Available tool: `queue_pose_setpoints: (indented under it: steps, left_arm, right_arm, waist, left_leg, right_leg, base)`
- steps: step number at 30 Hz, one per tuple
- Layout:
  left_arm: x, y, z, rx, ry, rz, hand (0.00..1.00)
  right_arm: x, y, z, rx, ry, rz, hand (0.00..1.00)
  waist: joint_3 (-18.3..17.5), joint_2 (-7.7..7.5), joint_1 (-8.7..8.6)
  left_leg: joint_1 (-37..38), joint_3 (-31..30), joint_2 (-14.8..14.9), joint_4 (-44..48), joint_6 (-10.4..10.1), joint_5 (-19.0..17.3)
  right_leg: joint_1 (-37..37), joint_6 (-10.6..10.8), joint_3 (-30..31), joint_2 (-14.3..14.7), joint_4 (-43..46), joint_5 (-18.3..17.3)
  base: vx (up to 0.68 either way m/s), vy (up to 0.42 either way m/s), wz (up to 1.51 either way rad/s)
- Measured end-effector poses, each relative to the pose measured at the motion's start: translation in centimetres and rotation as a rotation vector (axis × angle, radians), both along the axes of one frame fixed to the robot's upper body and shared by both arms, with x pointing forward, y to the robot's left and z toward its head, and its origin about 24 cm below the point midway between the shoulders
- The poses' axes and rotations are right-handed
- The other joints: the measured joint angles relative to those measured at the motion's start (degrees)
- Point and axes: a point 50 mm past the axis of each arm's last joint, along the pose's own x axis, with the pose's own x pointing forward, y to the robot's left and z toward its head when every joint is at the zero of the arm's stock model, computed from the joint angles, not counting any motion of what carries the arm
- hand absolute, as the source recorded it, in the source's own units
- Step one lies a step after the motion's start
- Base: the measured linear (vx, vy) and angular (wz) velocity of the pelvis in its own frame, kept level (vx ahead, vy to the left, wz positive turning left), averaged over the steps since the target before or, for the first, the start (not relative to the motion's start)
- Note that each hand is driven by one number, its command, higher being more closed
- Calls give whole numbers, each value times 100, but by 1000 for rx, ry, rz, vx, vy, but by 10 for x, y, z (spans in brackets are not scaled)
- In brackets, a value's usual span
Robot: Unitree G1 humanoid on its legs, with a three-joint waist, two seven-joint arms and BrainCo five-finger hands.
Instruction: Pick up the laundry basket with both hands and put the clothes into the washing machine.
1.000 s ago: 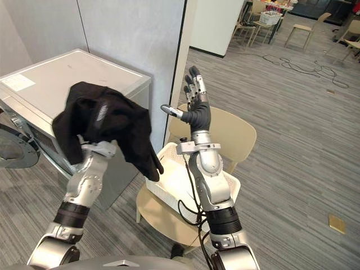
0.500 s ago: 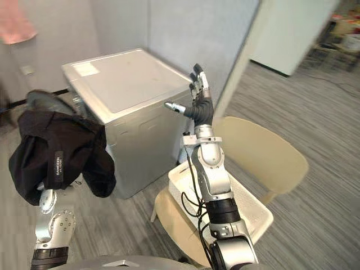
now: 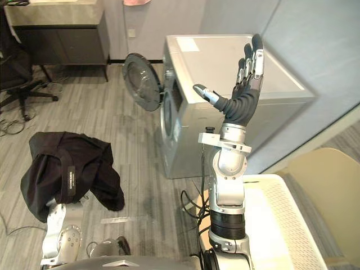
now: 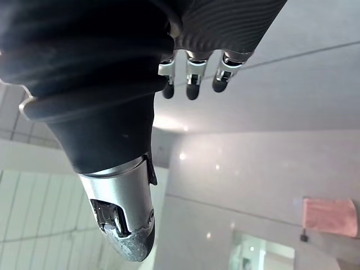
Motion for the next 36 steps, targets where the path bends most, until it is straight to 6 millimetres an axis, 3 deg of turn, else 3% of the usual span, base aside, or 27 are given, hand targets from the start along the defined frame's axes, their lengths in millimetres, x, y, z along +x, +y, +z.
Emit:
queue_pose_setpoints:
  steps: [1, 2, 3, 4, 5, 7, 10, 12, 14, 15, 16, 17, 18, 19, 20, 21, 22, 24, 27, 29, 30, 31, 32, 33, 34, 35, 36]
  left_arm:
    - [1, -4, -4, -2, 19, -26, 100]
    - [1, -9, -6, 5, 28, -52, 100]
    - [2, -11, -5, 17, 28, -63, 100]
    - [2, -12, -6, 25, 31, -73, 100]
    - [1, -12, -7, 26, 37, -76, 100]
    - [-1, -11, -14, 32, 67, -76, 100]
    - [-1, -14, -22, 29, 107, -95, 100]
    - [-1, -16, -27, 44, 125, -117, 100]
    - [-1, -17, -30, 56, 137, -133, 100]
    - [-2, -21, -34, 53, 153, -152, 100]
    - [-3, -27, -39, 42, 176, -170, 100]
    - [-5, -28, -42, 38, 186, -172, 100]
    - [-7, -30, -45, 26, 201, -179, 100]
    - [-11, -30, -49, 12, 216, -172, 100]
    - [-14, -29, -51, 6, 226, -170, 100]
    - [-15, -29, -53, 6, 232, -176, 100]
    - [-17, -29, -58, 5, 254, -177, 100]
    - [-19, -29, -63, 3, 275, -179, 100]
    - [-21, -25, -66, 4, 290, -176, 100]
    - [-21, -24, -67, 6, 295, -184, 100]
    - [-22, -22, -67, 10, 298, -178, 100]
    - [-22, -19, -68, 23, 302, -170, 100]
    - [-22, -19, -68, 28, 304, -169, 100]
    - [-21, -20, -72, 29, 323, -170, 100]
    - [-21, -18, -83, 40, 375, -175, 100]
    - [-19, -16, -86, 53, 392, -180, 100]
    - [-17, -15, -86, 73, 402, -178, 100]
  right_arm:
    - [-3, -6, -10, 6, 42, -22, 0]
    - [-7, -14, -24, 12, 104, -52, 0]
    - [-9, -18, -31, 12, 138, -68, 0]
    - [-14, -24, -43, 8, 193, -90, 0]
    - [-16, -27, -47, 8, 213, -100, 0]
    - [-20, -30, -57, 11, 265, -111, 0]
    - [-31, -41, -75, 45, 339, -160, 0]
    - [-39, -46, -86, 47, 395, -177, 0]
    - [-46, -48, -96, 48, 441, -187, 0]
    - [-53, -49, -105, 50, 485, -188, 0]
    - [-57, -48, -112, 39, 526, -171, 0]
    - [-58, -45, -114, 38, 540, -152, 0]
    - [-60, -35, -120, 43, 568, -89, 0]
    - [-64, -27, -127, 24, 607, -24, 0]
    - [-65, -18, -130, 3, 623, 37, 0]
    - [-66, -12, -131, -9, 633, 75, 0]
    - [-70, 0, -138, -38, 669, 155, 0]
    - [-77, 8, -147, -51, 720, 218, 0]
    - [-88, 14, -182, -41, 895, 293, 0]
    - [-94, 14, -210, -25, 1029, 319, 0]
    - [-100, 14, -227, -38, 1116, 318, 0]
    - [-105, 13, -242, -79, 1197, 307, 0]
    - [-108, 12, -250, -93, 1236, 299, 0]
    - [-112, 10, -267, -95, 1323, 286, 0]
    - [-116, 11, -289, -72, 1431, 266, 0]
    - [-120, 15, -297, -61, 1473, 255, 0]
    - [-126, 20, -304, -76, 1523, 229, 0]
  waist:
    - [101, 61, -114]
    - [140, 47, -268]
    - [165, -6, -366]
    - [190, -103, -475]
    - [179, -123, -481]
    - [223, -51, -471]
    - [252, 18, -516]
    - [235, 23, -691]
    - [227, -1, -813]
    - [213, 32, -853]
    - [177, 174, -885]
    - [156, 204, -879]
    - [174, 208, -922]
    - [196, 250, -871]
    - [226, 288, -807]
    - [252, 294, -749]
    - [282, 295, -622]
    - [318, 237, -564]
    - [399, 165, -470]
    - [440, 126, -473]
    - [442, 133, -441]
    - [437, 138, -419]
    - [419, 172, -408]
    - [376, 255, -389]
    - [351, 88, -413]
    - [341, 42, -456]
    - [357, 3, -458]
  left_leg:
    - [9, -312, -176, -4, 88, -53]
    - [10, -671, -414, -31, 193, -62]
    - [11, -801, -543, -53, 221, -73]
    - [33, -968, -754, -115, 279, -82]
    - [37, -1006, -817, -156, 307, -81]
    - [197, -1205, -920, -460, 404, -35]
    - [661, -1301, -977, -943, 374, 10]
    - [933, -1452, -1092, -1228, 268, 54]
    - [1098, -1556, -1206, -1244, 240, -28]
    - [1182, -1695, -1225, -1000, 168, -324]
    - [1195, -1782, -1097, -685, 60, -601]
    - [1202, -1756, -1049, -521, -1, -672]
    - [928, -1654, -886, 415, -49, -712]
    - [461, -1494, -526, 1856, 8, -524]
    - [146, -1407, -214, 2892, 80, -76]
    - [-40, -1400, -27, 3500, 119, 93]
    - [-469, -1445, 263, 4654, 52, 26]
    - [-776, -1449, 333, 4937, 86, -132]
    - [-1108, -1478, 339, 3830, 18, -447]
    - [-1095, -1693, 279, 2295, -116, -437]
    - [-964, -2018, 215, 971, -306, -294]
    - [-814, -2506, 85, -76, -461, -54]
    - [-714, -2754, 53, -464, -515, 54]
    - [-646, -2902, -20, -541, -960, 651]
    - [-722, -2782, -225, -62, -886, 476]
    - [-788, -2687, -281, 190, -784, 309]
    - [-863, -2445, -307, 712, -672, -7]
  right_leg:
    - [-125, -541, 730, 72, 240, -557]
    - [-355, -802, 1875, 377, 415, -1044]
    - [-428, -821, 2443, 513, 523, -1178]
    - [-520, -566, 3258, 727, 699, -1304]
    - [-609, -391, 3516, 835, 756, -1344]
    - [-930, -71, 3775, 1347, 727, -1423]
    - [-1333, -77, 3577, 1754, 642, -1310]
    - [-1552, -37, 3627, 1768, 531, -1093]
    - [-1669, -126, 3729, 1700, 539, -847]
    - [-1623, -180, 3722, 1672, 706, -662]
    - [-1542, -160, 3639, 1718, 914, -790]
    - [-1495, -177, 3584, 1728, 969, -916]
    - [-1324, -246, 3499, 1758, 1058, -1125]
    - [-1033, -329, 3497, 1917, 995, -1235]
    - [-781, -417, 3538, 2069, 925, -1331]
    - [-627, -480, 3602, 2155, 896, -1405]
    - [-336, -534, 3849, 2260, 871, -1548]
    - [-134, -530, 4160, 2218, 728, -1566]
    - [98, -469, 4801, 1963, 418, -1601]
    - [233, -401, 5015, 1767, 294, -1639]
    - [236, -332, 5179, 1658, 309, -1679]
    - [228, -92, 5418, 1531, 333, -1819]
    - [226, 67, 5541, 1488, 346, -1912]
    - [240, 373, 5826, 1367, 376, -2106]
    - [212, 405, 6079, 1132, 440, -2105]
    - [200, 449, 6170, 1029, 464, -2020]
    - [127, 660, 6417, 894, 558, -1866]
  base:
    - [-34, 246, 139]
    - [26, 198, 165]
    - [98, 86, 180]
    - [133, 39, 123]
    - [148, 34, 103]
    - [200, 40, 43]
    - [219, 27, 15]
    - [314, -2, 42]
    - [468, -69, 54]
    - [516, -117, 50]
    - [457, -111, 41]
    - [467, -137, 36]
    - [476, -159, 14]
    - [467, -158, -3]
    - [369, -103, -37]
    - [450, -45, -78]
    - [434, -22, -80]
    - [438, 44, -83]
    - [376, 181, -94]
    - [303, 265, -72]
    - [321, 384, -94]
    - [320, 416, -102]
    - [318, 467, -109]
    - [310, 493, -104]
    - [303, 496, -89]
    - [352, 582, -75]
    - [290, 482, -102]
